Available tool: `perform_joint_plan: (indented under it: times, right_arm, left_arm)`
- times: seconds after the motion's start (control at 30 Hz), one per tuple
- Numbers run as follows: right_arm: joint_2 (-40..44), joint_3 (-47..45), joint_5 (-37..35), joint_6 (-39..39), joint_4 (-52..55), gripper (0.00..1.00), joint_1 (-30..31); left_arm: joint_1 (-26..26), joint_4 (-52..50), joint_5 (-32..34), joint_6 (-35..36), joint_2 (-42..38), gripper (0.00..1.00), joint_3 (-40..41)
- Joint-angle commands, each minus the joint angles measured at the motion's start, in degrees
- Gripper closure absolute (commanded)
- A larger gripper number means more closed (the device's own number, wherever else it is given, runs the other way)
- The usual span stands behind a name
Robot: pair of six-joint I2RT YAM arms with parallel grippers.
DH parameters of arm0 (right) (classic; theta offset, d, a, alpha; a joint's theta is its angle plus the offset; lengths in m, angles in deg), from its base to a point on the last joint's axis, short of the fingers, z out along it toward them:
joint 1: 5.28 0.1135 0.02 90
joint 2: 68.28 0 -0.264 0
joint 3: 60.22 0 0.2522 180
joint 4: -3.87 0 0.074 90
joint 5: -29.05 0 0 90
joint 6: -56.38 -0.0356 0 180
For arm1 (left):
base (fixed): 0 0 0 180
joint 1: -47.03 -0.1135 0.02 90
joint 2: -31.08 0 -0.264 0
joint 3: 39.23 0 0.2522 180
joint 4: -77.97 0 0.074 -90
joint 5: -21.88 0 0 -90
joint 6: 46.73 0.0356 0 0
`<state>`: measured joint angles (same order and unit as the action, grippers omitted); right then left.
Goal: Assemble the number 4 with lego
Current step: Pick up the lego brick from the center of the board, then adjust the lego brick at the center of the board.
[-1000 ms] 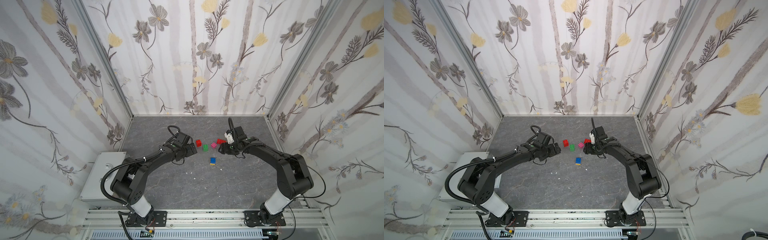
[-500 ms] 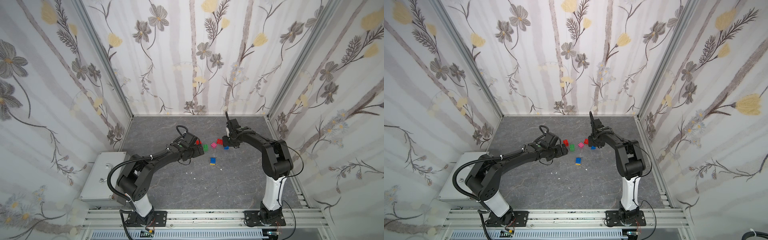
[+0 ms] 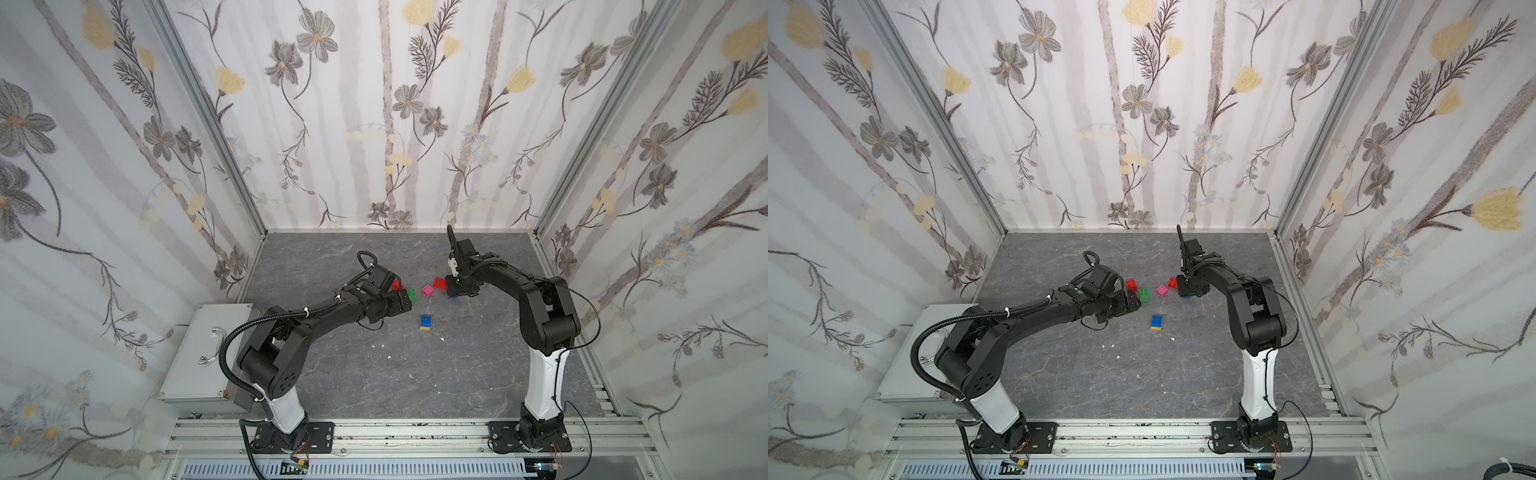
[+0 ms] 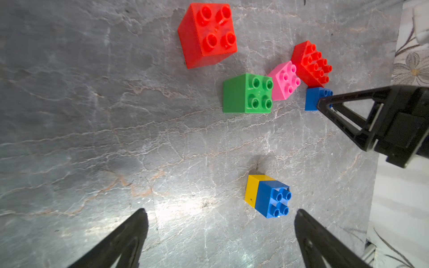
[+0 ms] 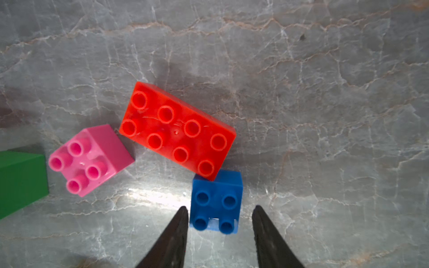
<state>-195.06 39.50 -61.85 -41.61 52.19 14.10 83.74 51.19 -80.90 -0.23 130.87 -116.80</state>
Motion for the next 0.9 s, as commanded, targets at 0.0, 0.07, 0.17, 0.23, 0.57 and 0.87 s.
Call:
perform_joint_plan:
  times: [0.0,0.07,0.17,0.23,0.57,0.87]
  right_arm:
    - [-1.0,1.0,1.1,1.0,-0.7,0.58,0.0]
    - [-1.4,1.4,1.1,0.8,-0.7,0.61,0.0]
    - [-1.8,1.9,1.3,0.5,-0.8,0.66,0.0]
    - [-1.3,1.7,1.3,0.3,-0.8,0.72,0.0]
    - [12.8,-11.5,4.4,-3.0,-5.3,0.82,0.1]
    - [22.9,-23.5,13.0,-8.3,-10.7,0.97,1.4]
  left_arm:
    - [0.3,4.3,-7.3,0.5,1.0,0.00,-0.8]
    - [0.5,6.3,-10.9,0.0,2.1,0.00,-1.0]
    - [1.3,9.5,-15.0,-1.3,3.9,0.00,-1.1]
    - [2.0,11.5,-17.3,-2.1,5.4,0.00,-1.4]
    - [4.2,15.9,-21.2,-4.5,11.7,0.00,-5.5]
    - [5.5,18.3,-25.1,-6.3,12.9,0.00,-6.2]
